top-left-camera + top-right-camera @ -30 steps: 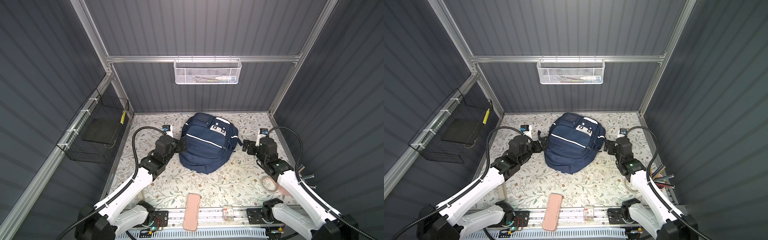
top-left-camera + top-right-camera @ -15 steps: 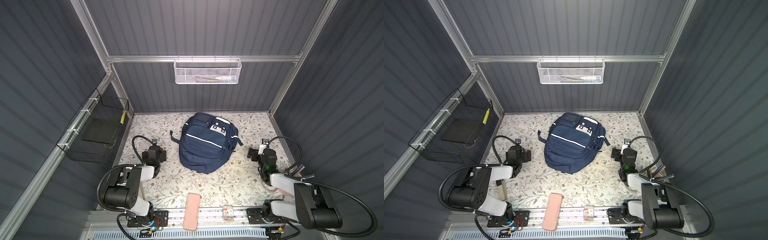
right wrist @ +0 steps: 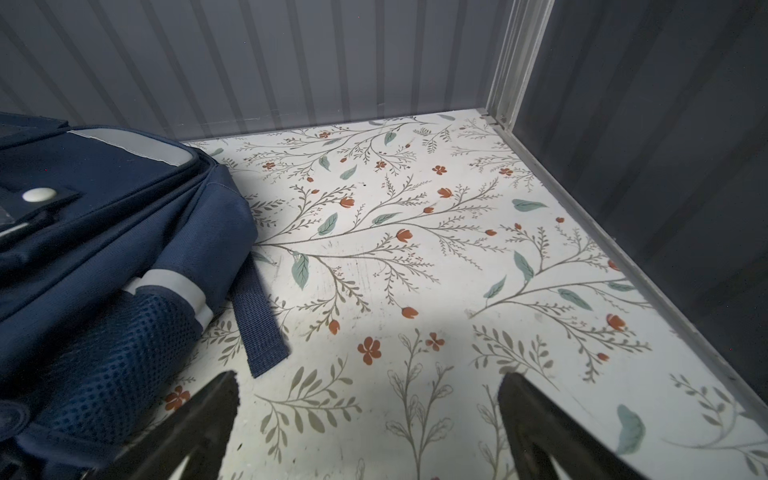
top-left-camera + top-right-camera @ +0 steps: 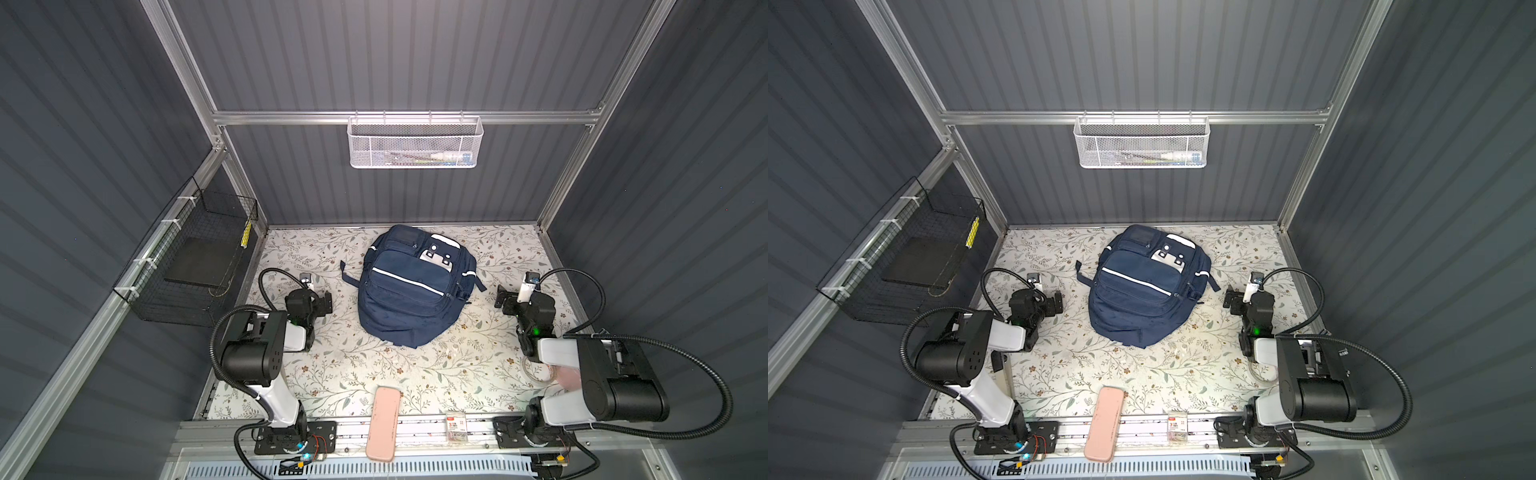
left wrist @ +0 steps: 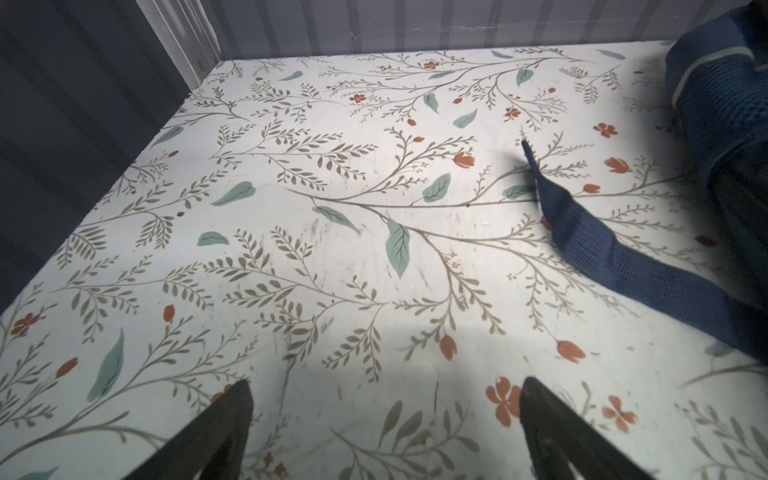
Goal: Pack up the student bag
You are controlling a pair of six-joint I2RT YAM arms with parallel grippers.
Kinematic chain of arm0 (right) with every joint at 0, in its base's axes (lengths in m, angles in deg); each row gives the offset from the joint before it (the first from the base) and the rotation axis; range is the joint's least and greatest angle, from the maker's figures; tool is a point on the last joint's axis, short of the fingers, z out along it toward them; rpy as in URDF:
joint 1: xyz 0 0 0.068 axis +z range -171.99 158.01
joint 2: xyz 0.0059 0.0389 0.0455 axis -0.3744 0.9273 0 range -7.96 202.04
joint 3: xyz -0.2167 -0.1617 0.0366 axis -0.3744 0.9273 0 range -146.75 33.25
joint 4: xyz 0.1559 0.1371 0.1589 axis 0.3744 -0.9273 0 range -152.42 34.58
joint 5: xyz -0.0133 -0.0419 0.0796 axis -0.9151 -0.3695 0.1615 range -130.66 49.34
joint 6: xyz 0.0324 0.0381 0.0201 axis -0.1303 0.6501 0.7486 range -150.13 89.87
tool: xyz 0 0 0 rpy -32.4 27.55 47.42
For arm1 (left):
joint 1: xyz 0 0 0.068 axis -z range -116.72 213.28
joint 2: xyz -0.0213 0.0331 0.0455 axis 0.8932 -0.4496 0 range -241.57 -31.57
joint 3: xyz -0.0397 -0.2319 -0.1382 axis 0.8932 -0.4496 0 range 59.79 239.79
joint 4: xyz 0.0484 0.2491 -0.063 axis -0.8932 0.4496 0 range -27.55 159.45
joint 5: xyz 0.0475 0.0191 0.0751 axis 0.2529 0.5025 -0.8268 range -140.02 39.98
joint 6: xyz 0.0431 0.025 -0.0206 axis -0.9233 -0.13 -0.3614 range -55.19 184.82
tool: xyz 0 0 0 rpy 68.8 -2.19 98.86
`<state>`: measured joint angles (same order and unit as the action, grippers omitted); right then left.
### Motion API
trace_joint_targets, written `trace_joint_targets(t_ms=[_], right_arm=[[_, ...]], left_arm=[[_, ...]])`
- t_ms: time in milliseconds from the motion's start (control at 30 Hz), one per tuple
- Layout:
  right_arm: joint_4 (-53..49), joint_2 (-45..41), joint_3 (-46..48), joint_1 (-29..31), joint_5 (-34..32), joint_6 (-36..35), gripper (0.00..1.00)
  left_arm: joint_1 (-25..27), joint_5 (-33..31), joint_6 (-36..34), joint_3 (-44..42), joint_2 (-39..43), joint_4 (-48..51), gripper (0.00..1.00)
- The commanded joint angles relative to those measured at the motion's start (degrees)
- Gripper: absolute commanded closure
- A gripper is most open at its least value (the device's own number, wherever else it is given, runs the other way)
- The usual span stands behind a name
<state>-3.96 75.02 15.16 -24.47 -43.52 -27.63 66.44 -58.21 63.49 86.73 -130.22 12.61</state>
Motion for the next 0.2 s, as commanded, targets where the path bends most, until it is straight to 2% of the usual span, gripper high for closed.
trace_joint_targets(t_ms=[0,167], right_arm=[[0.10,0.16,-2.10,-0.36,1.08,0.27,0.01],[1.04,-0.42,-1.28,-0.64,1.58,0.39,0.01]], left_arm=[[-0.08,1.59,-0.09,0.66,0.09,-1.99,0.00],[-0.08,1.60,-0.09,0.57,0.08,-2.08,0.00]])
